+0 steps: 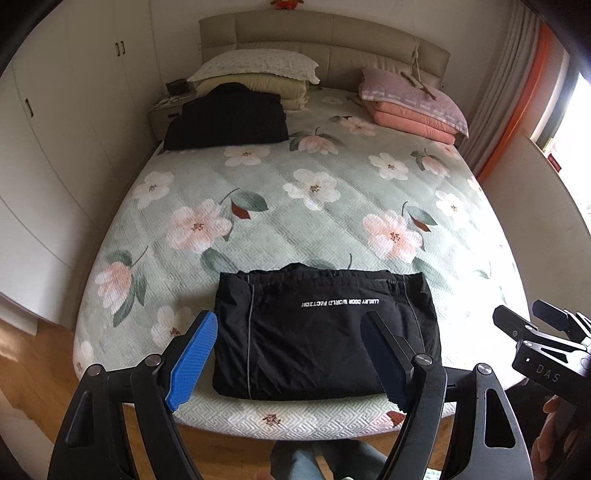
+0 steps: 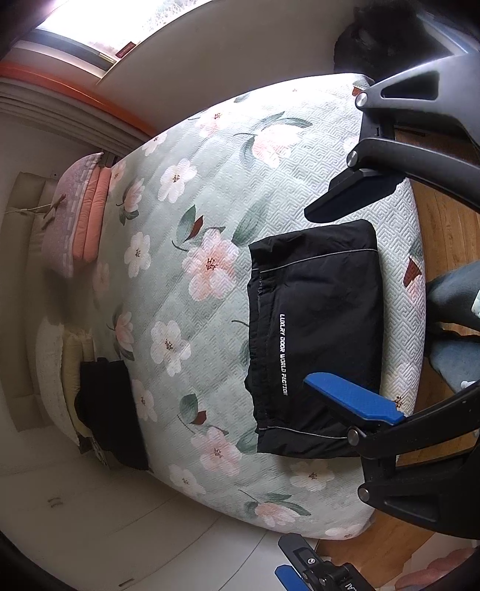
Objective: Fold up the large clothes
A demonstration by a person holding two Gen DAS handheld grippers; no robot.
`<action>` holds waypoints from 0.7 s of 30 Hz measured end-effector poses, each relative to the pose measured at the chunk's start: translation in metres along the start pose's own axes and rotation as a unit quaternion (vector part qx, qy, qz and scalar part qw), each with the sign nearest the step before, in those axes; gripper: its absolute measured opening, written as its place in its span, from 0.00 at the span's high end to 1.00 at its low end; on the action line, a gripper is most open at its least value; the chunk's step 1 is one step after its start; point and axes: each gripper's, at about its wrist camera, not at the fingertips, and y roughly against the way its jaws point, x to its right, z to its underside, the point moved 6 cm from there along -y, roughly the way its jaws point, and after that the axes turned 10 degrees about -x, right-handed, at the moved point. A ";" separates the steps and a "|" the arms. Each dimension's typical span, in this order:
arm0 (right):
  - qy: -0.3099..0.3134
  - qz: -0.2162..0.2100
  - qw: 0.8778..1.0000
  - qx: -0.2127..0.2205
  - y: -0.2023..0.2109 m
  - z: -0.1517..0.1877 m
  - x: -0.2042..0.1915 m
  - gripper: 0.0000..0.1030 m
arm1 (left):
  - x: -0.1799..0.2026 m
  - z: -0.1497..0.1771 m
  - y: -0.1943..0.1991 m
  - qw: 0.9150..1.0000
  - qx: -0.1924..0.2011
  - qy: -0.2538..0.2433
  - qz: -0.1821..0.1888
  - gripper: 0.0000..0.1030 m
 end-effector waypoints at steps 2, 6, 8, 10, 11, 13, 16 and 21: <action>-0.001 0.001 1.000 -0.005 -0.004 0.000 0.002 0.18 | 0.003 -0.001 -0.005 1.000 -0.008 0.001 0.009 0.21; -0.001 -0.005 1.000 -0.020 -0.017 0.003 0.003 0.18 | 0.008 -0.003 -0.015 1.000 -0.016 -0.009 0.006 0.21; -0.001 -0.004 1.000 -0.029 -0.024 0.006 0.005 0.18 | 0.009 -0.003 -0.020 1.000 -0.021 -0.012 -0.001 0.21; -0.002 -0.007 0.999 -0.035 -0.028 0.006 0.006 0.18 | 0.010 -0.003 -0.024 1.000 -0.025 -0.015 -0.001 0.21; -0.003 -0.008 0.999 -0.036 -0.029 0.006 0.006 0.18 | 0.011 -0.003 -0.025 1.000 -0.027 -0.016 0.000 0.21; -0.004 -0.009 0.999 -0.035 -0.030 0.005 0.006 0.18 | 0.013 -0.004 -0.026 0.999 -0.028 -0.019 -0.003 0.21; -0.003 -0.005 0.999 -0.034 -0.031 0.004 0.007 0.18 | 0.013 -0.007 -0.026 0.999 -0.027 -0.021 -0.011 0.21; -0.008 -0.008 0.999 -0.045 -0.037 0.006 0.008 0.18 | 0.012 -0.013 -0.025 0.999 -0.021 -0.020 -0.026 0.21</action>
